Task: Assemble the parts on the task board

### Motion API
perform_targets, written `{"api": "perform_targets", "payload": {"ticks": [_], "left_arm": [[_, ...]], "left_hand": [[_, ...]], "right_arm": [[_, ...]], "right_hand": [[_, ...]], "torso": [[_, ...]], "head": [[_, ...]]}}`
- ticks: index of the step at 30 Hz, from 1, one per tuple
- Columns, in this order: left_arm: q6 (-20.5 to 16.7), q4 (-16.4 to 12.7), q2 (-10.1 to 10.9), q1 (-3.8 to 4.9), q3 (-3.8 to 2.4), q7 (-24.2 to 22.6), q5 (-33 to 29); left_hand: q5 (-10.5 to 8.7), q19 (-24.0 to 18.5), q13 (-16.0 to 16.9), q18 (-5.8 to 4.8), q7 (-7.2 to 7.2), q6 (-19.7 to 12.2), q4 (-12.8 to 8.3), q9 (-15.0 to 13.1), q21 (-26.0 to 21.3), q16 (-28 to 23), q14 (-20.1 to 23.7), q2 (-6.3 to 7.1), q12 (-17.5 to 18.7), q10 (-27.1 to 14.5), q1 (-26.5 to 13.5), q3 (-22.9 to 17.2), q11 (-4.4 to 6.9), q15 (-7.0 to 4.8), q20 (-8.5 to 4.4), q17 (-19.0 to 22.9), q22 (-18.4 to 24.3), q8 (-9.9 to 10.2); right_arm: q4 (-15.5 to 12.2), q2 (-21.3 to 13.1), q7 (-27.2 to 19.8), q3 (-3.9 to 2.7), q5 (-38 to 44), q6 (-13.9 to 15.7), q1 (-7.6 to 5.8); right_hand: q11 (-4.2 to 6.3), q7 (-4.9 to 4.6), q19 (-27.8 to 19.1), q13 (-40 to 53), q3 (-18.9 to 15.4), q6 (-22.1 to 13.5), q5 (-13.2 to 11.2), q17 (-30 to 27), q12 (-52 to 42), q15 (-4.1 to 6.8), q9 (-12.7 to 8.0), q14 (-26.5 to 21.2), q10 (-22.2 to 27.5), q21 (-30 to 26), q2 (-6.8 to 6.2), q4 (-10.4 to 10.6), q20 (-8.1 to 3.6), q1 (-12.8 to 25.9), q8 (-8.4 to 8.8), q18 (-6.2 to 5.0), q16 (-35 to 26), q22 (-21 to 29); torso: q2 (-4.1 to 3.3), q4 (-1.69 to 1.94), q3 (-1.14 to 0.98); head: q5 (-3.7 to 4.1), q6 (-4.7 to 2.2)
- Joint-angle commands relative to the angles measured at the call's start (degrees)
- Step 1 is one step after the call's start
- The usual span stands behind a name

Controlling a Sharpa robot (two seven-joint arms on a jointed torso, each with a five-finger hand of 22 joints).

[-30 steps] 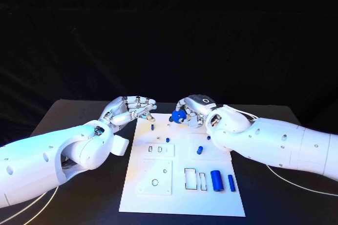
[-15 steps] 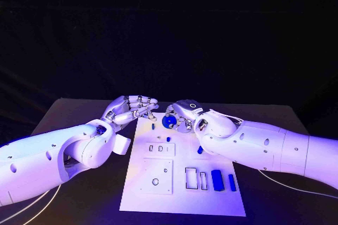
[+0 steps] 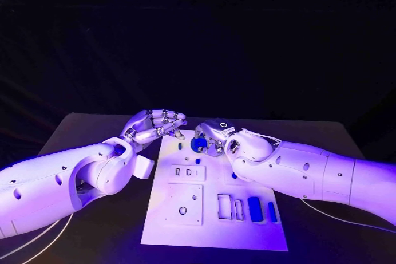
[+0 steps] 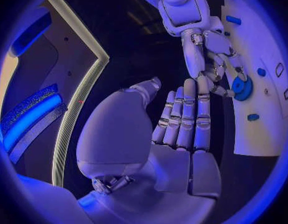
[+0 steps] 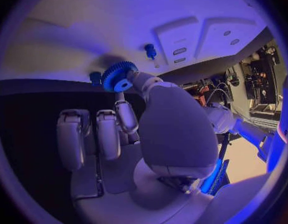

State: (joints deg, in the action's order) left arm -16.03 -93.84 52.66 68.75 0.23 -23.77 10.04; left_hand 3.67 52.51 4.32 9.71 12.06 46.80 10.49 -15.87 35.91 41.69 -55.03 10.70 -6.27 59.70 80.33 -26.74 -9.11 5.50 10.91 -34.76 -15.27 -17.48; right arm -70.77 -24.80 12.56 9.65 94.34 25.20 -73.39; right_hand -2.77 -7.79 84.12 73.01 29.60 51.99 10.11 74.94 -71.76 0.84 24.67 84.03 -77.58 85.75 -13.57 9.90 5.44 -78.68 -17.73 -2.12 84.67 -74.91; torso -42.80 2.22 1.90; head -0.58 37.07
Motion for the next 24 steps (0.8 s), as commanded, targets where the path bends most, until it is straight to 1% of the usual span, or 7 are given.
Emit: {"api": "perform_targets", "payload": {"ticks": [1, 6, 10, 16, 18, 20, 24], "left_arm": [[0.97, -0.17, -0.08, 0.08, -0.04, -0.41, -0.27], [0.99, -0.19, -0.08, 0.08, -0.04, -0.4, -0.27], [0.99, -0.22, -0.06, 0.08, -0.04, -0.38, -0.27], [0.99, -0.24, -0.04, 0.09, -0.04, -0.35, -0.27], [1.01, -0.24, -0.05, 0.09, -0.04, -0.34, -0.27], [1.02, -0.24, -0.06, 0.09, -0.04, -0.34, -0.27], [1.03, -0.22, -0.07, 0.09, -0.04, -0.32, -0.27]], "left_hand": [[-0.32, -0.59, -0.02, 0.53, 0.45, -0.37, -0.2, -0.09, 0.35, 0.21, 0.46, -0.42, 0.28, -0.37, -0.1, -0.36, -0.02, -0.1, -0.1, 0.1, -0.12, 0.31], [-0.32, -0.59, -0.02, 0.53, 0.45, -0.37, -0.2, -0.09, 0.35, 0.21, 0.46, -0.42, 0.28, -0.37, -0.1, -0.36, -0.02, -0.1, -0.1, 0.1, -0.12, 0.31], [-0.32, -0.59, -0.02, 0.53, 0.45, -0.37, -0.2, -0.09, 0.35, 0.21, 0.46, -0.42, 0.28, -0.37, -0.1, -0.36, -0.02, -0.1, -0.1, 0.1, -0.12, 0.31], [-0.32, -0.59, -0.02, 0.53, 0.45, -0.37, -0.2, -0.09, 0.35, 0.21, 0.46, -0.42, 0.28, -0.37, -0.1, -0.36, -0.02, -0.1, -0.1, 0.1, -0.12, 0.31], [-0.32, -0.59, -0.02, 0.53, 0.45, -0.37, -0.2, -0.09, 0.35, 0.21, 0.46, -0.42, 0.28, -0.37, -0.1, -0.36, -0.02, -0.1, -0.1, 0.1, -0.12, 0.31], [-0.32, -0.59, -0.02, 0.53, 0.45, -0.37, -0.2, -0.09, 0.35, 0.21, 0.46, -0.42, 0.28, -0.37, -0.1, -0.36, -0.02, -0.1, -0.1, 0.1, -0.12, 0.31], [-0.32, -0.59, -0.02, 0.53, 0.45, -0.37, -0.2, -0.09, 0.35, 0.21, 0.46, -0.42, 0.28, -0.37, -0.1, -0.36, -0.02, -0.1, -0.1, 0.1, -0.12, 0.31]], "right_arm": [[0.54, 0.39, 1.09, 0.03, 1.27, -1.66, 0.15], [1.5, 0.88, 1.63, 0.04, 1.56, -1.94, 0.25], [2.2, 1.18, 1.82, 0.05, 1.64, -2.02, 0.28], [3.13, 1.73, 1.85, 0.06, 1.68, -1.17, 0.34], [3.32, 1.91, 1.78, 0.06, 1.66, -0.84, 0.35], [3.48, 2.08, 1.62, 0.06, 1.56, -0.71, 0.36], [3.77, 2.36, 1.23, 0.06, 1.29, -1.13, 0.37]], "right_hand": [[-0.08, -0.03, 2.15, -0.05, 0.38, 0.03, 0.18, 5.39, 0.12, 0.42, 0.28, 3.85, -0.26, -0.12, 0.13, -0.06, -0.47, 0.18, 0.04, 0.62, 0.03, -10.45], [-0.12, -0.07, 2.11, -0.14, 0.44, -0.07, 0.19, 5.35, 0.24, 0.39, 0.25, 3.84, -0.18, -0.18, 0.03, -0.13, -0.45, 0.38, 0.15, 0.6, 0.0, -10.4], [-0.14, -0.1, 1.96, -0.51, 0.49, -0.12, 0.17, 5.2, 0.67, 0.37, 0.24, 3.8, 0.1, -0.36, -0.03, -0.17, -0.44, 0.51, 0.21, 0.54, -0.08, -10.21], [-0.2, -0.18, 1.82, -0.85, 0.67, -0.32, 0.07, 4.98, 1.11, 0.32, 0.19, 3.74, 0.41, -0.53, -0.13, -0.33, -0.41, 0.79, 0.43, 0.49, -0.23, -10.06], [-0.26, -0.25, 1.75, -1.01, 0.81, -0.54, 0.04, 4.9, 1.34, 0.28, 0.13, 3.71, 0.57, -0.62, -0.21, -0.46, -0.38, 0.96, 0.62, 0.46, -0.28, -9.98], [-0.49, -0.54, 1.59, -1.75, 1.12, -1.37, -0.25, 4.71, 2.27, 0.11, -0.08, 3.66, 1.19, -0.83, -0.41, -0.71, -0.26, 1.51, 1.32, 0.41, -0.43, -9.81], [-0.66, -0.74, 1.5, -2.19, 1.29, -1.82, -0.41, 4.63, 2.82, -0.03, -0.21, 3.63, 1.54, -0.95, -0.56, -0.87, -0.15, 1.94, 1.78, 0.37, -0.5, -9.71]], "torso": [[0.04, -0.08, -0.06], [0.05, -0.07, -0.03], [0.04, -0.08, -0.04], [0.05, -0.12, -0.04], [0.06, -0.13, -0.04], [0.04, -0.08, -0.03], [0.04, -0.08, -0.04]], "head": [[-0.09, -0.01], [-0.03, -0.1], [-0.1, -0.03], [-0.07, -0.13], [-0.09, -0.15], [-0.08, -0.16], [-0.08, -0.13]]}}
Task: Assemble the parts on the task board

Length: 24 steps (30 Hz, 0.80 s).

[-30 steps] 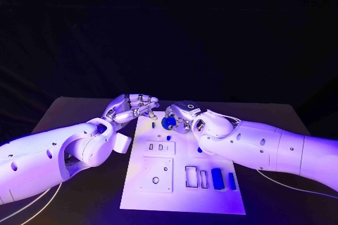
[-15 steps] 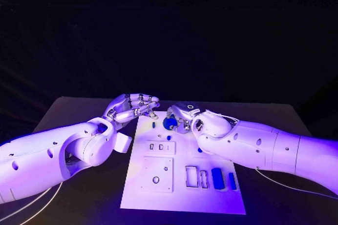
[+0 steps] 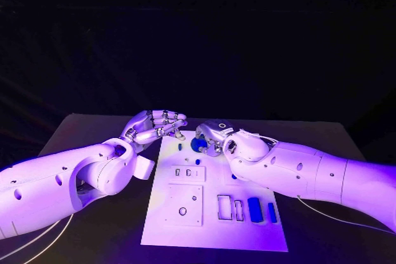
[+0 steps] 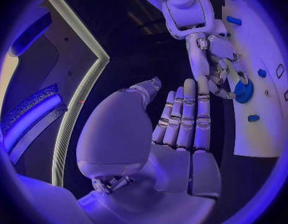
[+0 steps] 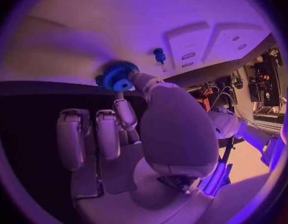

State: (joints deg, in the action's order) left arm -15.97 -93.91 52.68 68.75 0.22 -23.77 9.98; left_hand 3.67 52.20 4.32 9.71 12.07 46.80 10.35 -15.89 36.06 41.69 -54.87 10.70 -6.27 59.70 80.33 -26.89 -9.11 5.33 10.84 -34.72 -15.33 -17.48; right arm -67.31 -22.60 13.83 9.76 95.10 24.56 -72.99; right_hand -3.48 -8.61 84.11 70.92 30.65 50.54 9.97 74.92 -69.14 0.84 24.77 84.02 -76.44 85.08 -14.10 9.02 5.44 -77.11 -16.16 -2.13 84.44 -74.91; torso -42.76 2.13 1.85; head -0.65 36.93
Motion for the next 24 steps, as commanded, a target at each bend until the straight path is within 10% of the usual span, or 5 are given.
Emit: {"api": "perform_targets", "payload": {"ticks": [1, 11, 24], "left_arm": [[0.97, -0.15, -0.09, 0.08, -0.04, -0.32, -0.21], [1.0, -0.04, -0.16, 0.09, -0.04, -0.28, -0.21], [0.8, -0.01, -0.13, 0.09, -0.04, -0.22, -0.21]], "left_hand": [[-0.32, -0.28, -0.02, 0.53, 0.45, -0.37, -0.05, -0.06, 0.2, 0.21, 0.3, -0.42, 0.28, -0.37, -0.09, -0.21, -0.01, 0.07, -0.03, 0.05, -0.06, 0.31], [-0.32, -0.28, -0.02, 0.53, 0.45, -0.37, -0.05, -0.06, 0.2, 0.21, 0.3, -0.42, 0.28, -0.37, -0.09, -0.21, -0.01, 0.07, -0.03, 0.05, -0.06, 0.31], [-0.33, -0.55, -0.05, 0.54, 0.57, -0.55, -0.08, -0.09, 0.39, 0.25, 0.44, -0.34, 0.38, -0.59, -0.2, -0.16, -0.11, 0.14, 0.04, 0.1, -0.16, 0.46]], "right_arm": [[0.36, 0.21, -0.13, -0.04, 0.46, -0.63, -0.03], [0.82, 0.43, -1.02, 0.01, -0.65, -2.71, 0.02], [0.86, 0.01, -2.2, 0.04, -3.28, -4.24, 0.04]], "right_hand": [[-0.03, -0.01, 1.44, -0.19, 0.27, -0.59, -0.35, 4.57, 0.33, -0.09, -0.38, 3.61, 0.46, -0.36, -0.14, -0.04, -0.09, 0.58, 0.42, 0.37, -0.31, -9.65], [-0.76, -0.71, 0.52, -2.91, -1.29, -3.58, -1.03, 3.76, 3.71, -0.74, -1.15, 3.36, 2.77, -1.59, -1.18, 0.24, 0.52, 3.73, 3.37, 0.01, -0.92, -8.61], [-1.09, -0.96, 0.44, -3.19, -6.49, -3.48, 0.36, 4.01, 4.12, -1.09, -1.02, 3.4, 3.03, -1.93, 1.22, 3.41, 0.95, 7.54, 5.09, -0.05, -0.88, -8.53]], "torso": [[-0.02, 0.02, 0.01], [-0.07, -0.07, 0.03], [0.01, 0.01, -0.02]], "head": [[-0.01, 0.0], [-0.01, 0.11], [0.18, 0.22]]}}
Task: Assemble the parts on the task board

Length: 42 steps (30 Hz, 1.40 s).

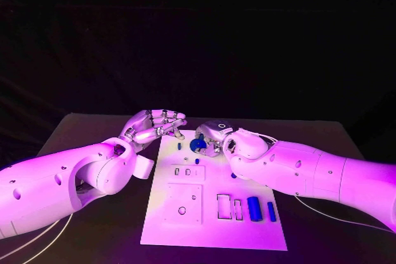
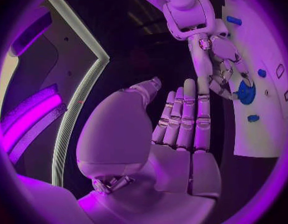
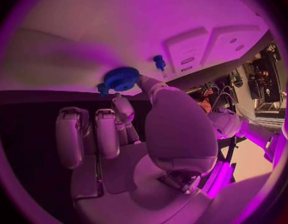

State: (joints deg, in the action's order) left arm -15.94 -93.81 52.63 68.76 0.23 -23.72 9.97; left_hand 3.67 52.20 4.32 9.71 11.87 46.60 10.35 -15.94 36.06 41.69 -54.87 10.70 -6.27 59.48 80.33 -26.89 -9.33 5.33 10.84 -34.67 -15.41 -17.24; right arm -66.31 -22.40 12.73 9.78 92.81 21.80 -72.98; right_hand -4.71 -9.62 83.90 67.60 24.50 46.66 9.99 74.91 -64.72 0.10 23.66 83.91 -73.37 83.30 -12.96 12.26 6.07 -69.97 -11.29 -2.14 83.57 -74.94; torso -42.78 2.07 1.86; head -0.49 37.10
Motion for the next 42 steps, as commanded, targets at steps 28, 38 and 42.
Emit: {"api": "perform_targets", "payload": {"ticks": [28, 38, 42], "left_arm": [[1.47, 0.88, 0.79, 0.03, -0.01, -0.38, -0.36], [1.74, 1.15, 0.68, -0.02, 0.04, -0.32, -0.36], [1.82, 1.3, 0.62, -0.06, 0.06, -0.33, -0.36]], "left_hand": [[-0.33, -0.82, -0.05, 0.51, 0.8, -0.42, -0.1, -0.07, 0.44, 0.18, 0.67, -0.34, 0.4, -0.45, -0.24, -0.16, 0.06, 0.22, 0.11, 0.12, -0.12, 0.29], [-0.33, -0.91, -0.05, 0.51, 0.8, -0.42, -0.1, -0.09, 0.43, 0.14, 0.75, -0.32, 0.4, -0.45, -0.27, -0.15, 0.05, 0.24, 0.13, 0.14, -0.11, 0.3], [-0.32, -0.96, -0.04, 0.51, 0.79, -0.41, -0.11, -0.1, 0.44, 0.13, 0.8, -0.34, 0.38, -0.44, -0.25, -0.16, 0.05, 0.25, 0.14, 0.16, -0.12, 0.3]], "right_arm": [[-13.95, -26.94, -16.67, -0.78, -26.54, -1.19, -2.94], [-8.3, -27.83, -19.66, -0.53, -26.09, -3.13, -0.41], [-6.19, -26.63, -19.47, -0.51, -26.14, -3.36, 0.39]], "right_hand": [[0.32, 0.2, 2.28, 2.6, -1.04, 0.77, -2.09, 6.43, -3.04, -0.22, 0.52, 4.15, -1.59, 1.73, 0.66, -3.11, 0.19, -5.61, 2.47, 0.58, 1.45, -10.57], [0.44, 0.3, 2.36, 2.82, -0.46, 1.09, -0.7, 6.66, -3.25, -0.14, 0.72, 4.16, -1.63, 1.83, -0.03, -4.62, 0.13, -7.58, 2.88, 0.62, 1.59, -10.74], [0.45, 0.33, 2.35, 2.88, -0.39, 1.1, -0.68, 6.69, -3.31, -0.13, 0.73, 4.16, -1.66, 1.81, -0.12, -4.8, 0.13, -7.79, 2.93, 0.61, 1.61, -10.74]], "torso": [[1.37, -2.36, -0.91], [1.5, -2.59, -1.38], [1.52, -2.52, -1.41]], "head": [[-0.22, 0.06], [-0.3, 0.55], [-0.3, 0.64]]}}
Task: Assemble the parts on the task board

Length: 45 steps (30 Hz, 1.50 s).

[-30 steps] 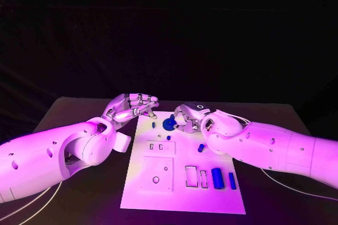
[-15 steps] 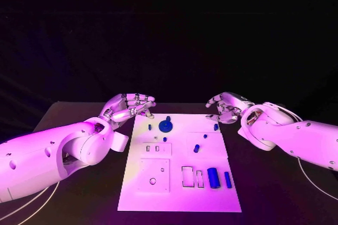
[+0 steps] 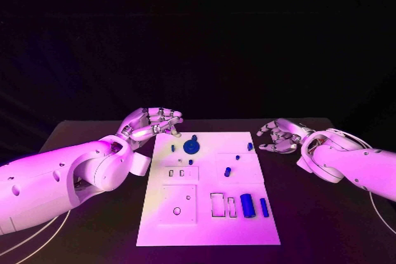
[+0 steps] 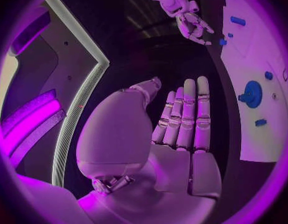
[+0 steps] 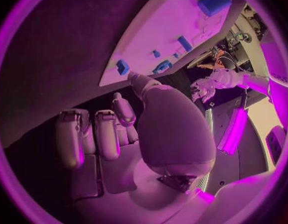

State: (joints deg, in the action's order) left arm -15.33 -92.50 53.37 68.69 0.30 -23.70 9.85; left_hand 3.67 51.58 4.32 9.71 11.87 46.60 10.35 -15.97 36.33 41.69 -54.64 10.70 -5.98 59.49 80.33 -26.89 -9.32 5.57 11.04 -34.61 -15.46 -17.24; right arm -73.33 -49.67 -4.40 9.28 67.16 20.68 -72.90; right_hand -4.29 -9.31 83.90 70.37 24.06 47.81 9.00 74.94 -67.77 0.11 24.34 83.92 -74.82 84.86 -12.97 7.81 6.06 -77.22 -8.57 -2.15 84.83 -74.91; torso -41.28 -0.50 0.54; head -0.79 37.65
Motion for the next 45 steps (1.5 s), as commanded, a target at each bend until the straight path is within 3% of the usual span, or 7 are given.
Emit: {"api": "perform_targets", "payload": {"ticks": [1, 10, 17, 27, 31, 45], "left_arm": [[1.23, 0.03, -0.14, -0.01, -0.01, -0.36, -0.24], [1.33, 0.17, -0.19, -0.07, 0.01, -0.39, -0.24], [1.39, 0.18, -0.2, -0.07, 0.01, -0.37, -0.24], [1.4, 0.26, -0.21, -0.07, 0.01, -0.32, -0.24], [1.39, 0.27, -0.23, -0.07, 0.01, -0.29, -0.24], [1.3, 0.45, -0.19, -0.07, 0.01, -0.19, -0.24]], "left_hand": [[-0.32, -0.34, -0.05, 0.5, 0.79, -0.42, -0.11, -0.06, 0.17, 0.13, 0.57, -0.34, 0.09, -0.45, -0.25, -0.16, 0.05, 0.02, -0.06, 0.09, -0.07, 0.3], [-0.32, -0.34, -0.05, 0.5, 0.79, -0.42, -0.11, -0.06, 0.17, 0.13, 0.57, -0.34, 0.09, -0.45, -0.25, -0.16, 0.05, 0.02, -0.06, 0.09, -0.07, 0.3], [-0.32, -0.34, -0.05, 0.5, 0.79, -0.42, -0.11, -0.06, 0.17, 0.13, 0.57, -0.34, 0.09, -0.45, -0.25, -0.16, 0.05, 0.02, -0.06, 0.09, -0.07, 0.3], [-0.32, -0.34, -0.05, 0.5, 0.79, -0.42, -0.11, -0.06, 0.17, 0.13, 0.57, -0.34, 0.09, -0.45, -0.25, -0.16, 0.05, 0.02, -0.06, 0.09, -0.07, 0.3], [-0.32, -0.34, -0.05, 0.5, 0.79, -0.42, -0.11, -0.06, 0.17, 0.13, 0.57, -0.34, 0.09, -0.45, -0.25, -0.16, 0.05, 0.02, -0.06, 0.09, -0.07, 0.3], [-0.32, -0.54, -0.03, 0.53, 0.79, -0.38, -0.18, -0.12, 0.25, 0.1, 0.69, -0.44, 0.06, -0.42, -0.19, -0.24, 0.05, 0.02, -0.02, 0.15, -0.11, 0.31]], "right_arm": [[1.32, 0.98, -2.22, 0.0, -0.5, -2.2, 0.5], [5.09, 3.78, -1.14, 0.0, -1.08, -1.87, 1.7], [7.0, 5.62, -0.63, -0.01, -1.84, -2.19, 2.38], [7.94, 6.95, -0.12, -0.01, -2.1, -2.18, 2.61], [8.07, 7.15, -0.14, -0.02, -2.26, -2.25, 2.62], [7.99, 7.38, -0.34, -0.02, -2.24, -1.98, 2.62]], "right_hand": [[0.04, 0.02, 2.35, 0.1, 0.07, -0.05, 0.32, 6.64, -0.23, -0.13, 0.06, 4.15, -0.19, 0.26, -0.14, -0.4, 0.13, -0.58, 0.22, 0.62, 0.33, -10.77], [0.04, 0.02, 2.25, 0.19, 0.07, -0.07, 0.33, 6.61, -0.34, -0.13, 0.06, 4.14, -0.26, 0.13, -0.25, -0.51, 0.13, -0.67, 0.26, 0.58, 0.31, -10.66], [0.03, -0.03, 2.23, 0.41, 0.3, 0.05, 0.51, 6.57, -0.61, -0.12, 0.1, 4.13, -0.48, 0.1, -0.03, -0.57, 0.11, -0.78, 0.29, 0.57, 0.28, -10.65], [0.04, -0.04, 2.26, 0.87, 1.33, 1.13, 0.67, 6.56, -1.18, -0.12, 0.36, 4.11, -0.99, 0.12, 0.84, -0.51, 0.11, -0.59, 0.07, 0.58, 0.27, -10.72], [0.21, 0.13, 2.31, 1.2, 2.96, 2.52, -0.86, 6.67, -1.59, 0.01, 0.57, 4.13, -1.36, 0.16, 1.48, -1.16, 0.01, -0.95, -0.14, 0.6, 0.32, -10.81], [0.62, 0.62, 2.45, 1.86, 4.55, 4.81, -1.51, 6.76, -2.36, 0.37, 0.93, 4.15, -2.05, 0.31, 1.79, -1.78, -0.28, -0.52, -0.72, 0.65, 0.35, -11.03]], "torso": [[0.01, 0.07, -0.06], [-0.03, 0.01, 0.1], [-0.06, 0.09, 0.04], [-0.01, -0.01, 0.05], [-0.01, -0.01, 0.04], [0.02, 0.0, 0.02]], "head": [[-0.05, 0.06], [-0.21, 0.23], [-0.27, 0.33], [-0.49, 0.65], [-0.48, 0.75], [-0.48, 0.92]]}}
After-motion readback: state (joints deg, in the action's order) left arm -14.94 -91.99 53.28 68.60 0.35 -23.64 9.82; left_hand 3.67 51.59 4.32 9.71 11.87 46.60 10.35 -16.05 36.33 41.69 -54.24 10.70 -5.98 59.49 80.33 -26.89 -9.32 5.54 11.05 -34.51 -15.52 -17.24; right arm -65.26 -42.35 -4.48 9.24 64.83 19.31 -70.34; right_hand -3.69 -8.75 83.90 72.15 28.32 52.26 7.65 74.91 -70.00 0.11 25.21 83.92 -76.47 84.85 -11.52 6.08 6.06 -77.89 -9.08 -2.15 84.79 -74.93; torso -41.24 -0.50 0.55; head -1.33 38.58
